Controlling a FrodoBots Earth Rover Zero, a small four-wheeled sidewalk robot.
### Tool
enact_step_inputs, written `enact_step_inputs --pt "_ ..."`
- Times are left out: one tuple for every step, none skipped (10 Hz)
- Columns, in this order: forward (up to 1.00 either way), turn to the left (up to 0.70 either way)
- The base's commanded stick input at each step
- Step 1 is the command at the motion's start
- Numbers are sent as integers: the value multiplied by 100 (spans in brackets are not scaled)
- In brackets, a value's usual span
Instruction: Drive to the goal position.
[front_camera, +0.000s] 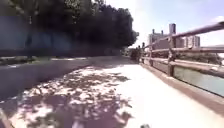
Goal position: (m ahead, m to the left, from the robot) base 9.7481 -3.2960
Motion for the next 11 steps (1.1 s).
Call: enact_step_inputs --pt "100 0" --pt "100 0" --pt "100 0" --pt "100 0" --pt "100 0" --pt "100 0" --pt "100 0" --pt "100 0" --pt "100 0" --pt "100 0" --pt "100 0"
